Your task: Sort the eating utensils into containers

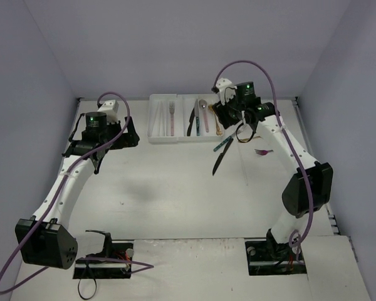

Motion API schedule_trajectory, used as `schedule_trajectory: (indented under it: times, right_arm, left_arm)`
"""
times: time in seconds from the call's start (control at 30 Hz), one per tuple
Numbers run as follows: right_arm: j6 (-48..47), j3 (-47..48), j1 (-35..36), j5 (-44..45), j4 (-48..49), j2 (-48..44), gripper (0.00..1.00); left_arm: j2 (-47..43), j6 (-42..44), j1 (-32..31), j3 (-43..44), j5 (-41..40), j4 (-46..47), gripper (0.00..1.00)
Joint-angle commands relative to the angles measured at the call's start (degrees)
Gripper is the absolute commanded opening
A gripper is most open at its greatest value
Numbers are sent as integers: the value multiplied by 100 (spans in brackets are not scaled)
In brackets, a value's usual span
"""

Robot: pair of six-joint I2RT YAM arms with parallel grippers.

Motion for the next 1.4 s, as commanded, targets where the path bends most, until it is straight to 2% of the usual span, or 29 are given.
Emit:
schedule_trajectory:
  times: [0.0, 0.3, 0.43, 0.53, 0.83, 0.97, 1.2, 1.37]
  right_arm:
    - [-2011, -145, -662, 434, -1229, 106, 51]
    - [-5265, 159, -2864, 1089, -2502, 675, 40]
    - [-6306, 358, -3266, 1405, -2783, 1096, 40]
    - [-6674, 667, -3307, 1391, -2974, 1496, 41]
    - [-6947, 1639, -3167, 840, -3510, 2566, 54]
    - [-6880, 1855, -2981, 710, -3555, 2879, 56]
    - [-6750, 1998, -2649, 551, -3621, 3241, 55]
    - [-6632, 2068, -2426, 303, -3632, 3477, 49]
  left_arm:
    - [-165, 425, 37, 158, 833, 438, 91]
    - [-221, 771, 45, 98, 1802, 513, 91]
    - [-117, 730, 45, 112, 2158, 640, 91]
    - [-73, 755, 45, 121, 2340, 696, 91]
    - [-22, 882, 53, -12, 2342, 598, 91]
    - [27, 873, 45, -8, 2364, 583, 91]
    - [97, 856, 54, -20, 2366, 588, 91]
    - [133, 849, 54, 0, 2294, 552, 91]
